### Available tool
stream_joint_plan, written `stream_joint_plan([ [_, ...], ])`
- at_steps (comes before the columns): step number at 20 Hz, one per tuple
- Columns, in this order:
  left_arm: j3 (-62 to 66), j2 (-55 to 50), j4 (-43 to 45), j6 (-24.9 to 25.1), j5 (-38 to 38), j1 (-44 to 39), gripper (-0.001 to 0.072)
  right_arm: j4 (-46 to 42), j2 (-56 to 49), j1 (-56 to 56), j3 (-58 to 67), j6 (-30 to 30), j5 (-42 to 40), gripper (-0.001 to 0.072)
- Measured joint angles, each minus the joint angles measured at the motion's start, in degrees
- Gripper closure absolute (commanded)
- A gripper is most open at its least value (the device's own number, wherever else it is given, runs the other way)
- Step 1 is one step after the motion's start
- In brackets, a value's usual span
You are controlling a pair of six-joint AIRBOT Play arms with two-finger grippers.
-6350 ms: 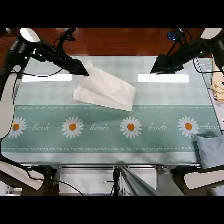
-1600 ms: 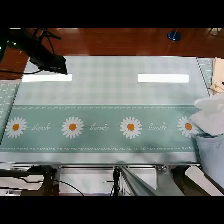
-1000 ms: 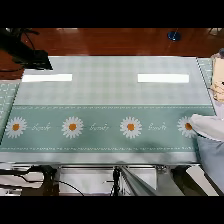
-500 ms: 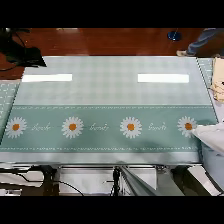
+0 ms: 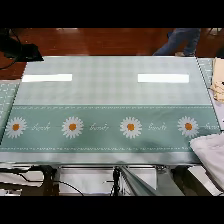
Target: Fold the shirts.
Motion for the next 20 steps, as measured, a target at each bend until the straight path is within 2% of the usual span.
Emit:
stream_joint_plan([
  [1,0.0,0.0,0.0,0.07,0.04,0.0,0.0264,-0.2,-0.46,0.0,-0.46,0.66,-0.61,0.0448],
  [3,0.0,0.0,0.0,0.48,0.2,0.02,0.0264,0.46,-1.09,0.0,-1.07,1.75,-2.32,0.0218],
  [4,0.0,0.0,0.0,0.61,0.22,0.02,0.0264,1.27,-1.33,0.0,-1.29,2.08,-3.5,0.016],
  [7,0.0,0.0,0.28,1.11,0.31,0.02,0.0264,0.11,-1.64,0.0,-1.57,0.46,-7.1,0.0153],
  [8,0.0,0.0,0.39,1.18,0.33,0.02,0.0264,-2.47,-1.7,0.0,-1.64,-0.24,-8.37,0.0192],
  [11,0.0,0.0,0.66,1.36,0.35,0.02,0.0264,-8.44,-1.79,0.11,-1.66,2.34,-14.82,0.0668],
  [12,0.0,0.0,0.7,1.36,0.39,0.0,0.0266,-8.26,-1.81,0.44,-1.64,4.02,-17.94,0.0687],
  [13,0.0,0.0,0.72,1.36,0.48,-0.02,0.031,-5.66,-1.81,1.2,-1.33,5.57,-22.47,0.0688],
  [14,0.0,0.0,0.74,1.33,1.07,-0.13,0.0435,0.17,-1.95,2.29,-0.94,6.84,-28.37,0.0688],
  [17,0.0,0.0,0.96,1.33,2.82,-0.61,0.0449,25.4,-3.76,7.58,0.9,7.3,-47.52,0.0688],
  [18,0.0,0.0,1.07,1.33,3.41,-0.83,0.0468,36.59,-5.4,10.88,2.45,4.7,-52.7,0.0689],
  [20,0.0,0.0,2.32,0.98,3.76,-1.7,0.0469,57.94,-12.17,22.99,9.31,-4.5,-55.08,0.0688],
])
